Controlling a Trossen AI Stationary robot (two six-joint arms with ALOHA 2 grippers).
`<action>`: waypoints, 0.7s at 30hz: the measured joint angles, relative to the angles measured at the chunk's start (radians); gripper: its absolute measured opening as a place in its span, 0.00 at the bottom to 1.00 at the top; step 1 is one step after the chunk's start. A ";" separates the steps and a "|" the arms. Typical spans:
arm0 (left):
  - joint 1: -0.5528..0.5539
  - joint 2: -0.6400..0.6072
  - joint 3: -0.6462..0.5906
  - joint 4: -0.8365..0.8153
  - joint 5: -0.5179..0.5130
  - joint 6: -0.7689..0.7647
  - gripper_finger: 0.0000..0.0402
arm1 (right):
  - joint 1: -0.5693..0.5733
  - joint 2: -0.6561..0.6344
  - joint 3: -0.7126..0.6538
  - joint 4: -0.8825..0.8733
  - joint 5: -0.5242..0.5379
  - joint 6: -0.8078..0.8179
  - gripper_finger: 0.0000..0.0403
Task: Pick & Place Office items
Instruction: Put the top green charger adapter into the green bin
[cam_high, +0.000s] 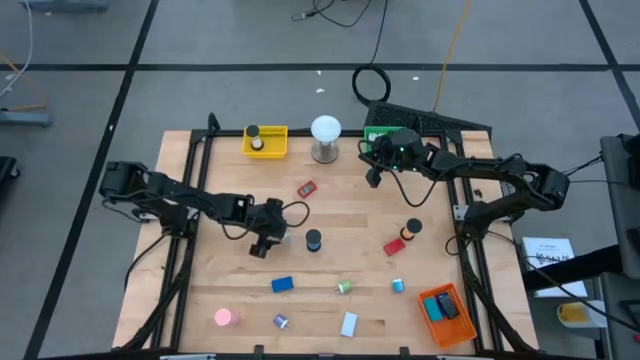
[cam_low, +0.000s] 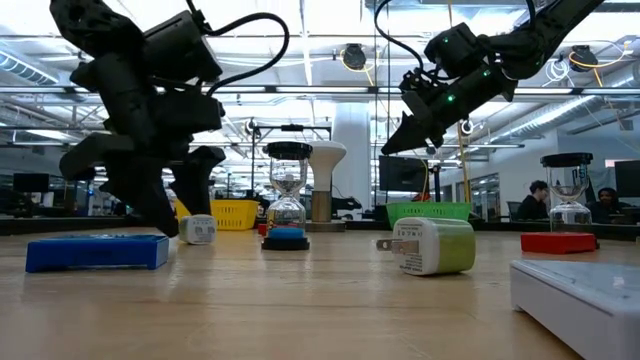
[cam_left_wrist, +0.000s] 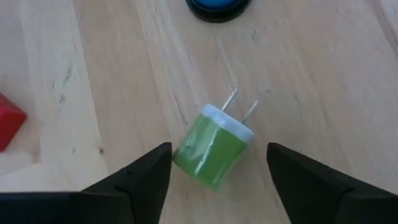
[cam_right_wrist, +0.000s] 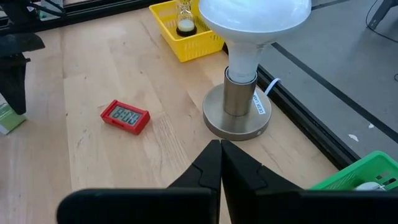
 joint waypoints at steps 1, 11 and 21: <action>0.000 0.000 0.000 0.000 0.005 0.000 0.61 | 0.000 0.000 0.000 0.000 0.000 -0.003 0.00; -0.008 0.000 0.000 0.008 0.027 -0.027 0.38 | 0.000 0.000 0.000 0.000 0.000 -0.007 0.00; -0.007 0.000 0.000 0.010 0.052 -0.170 0.33 | 0.000 0.000 0.000 0.001 0.000 -0.007 0.00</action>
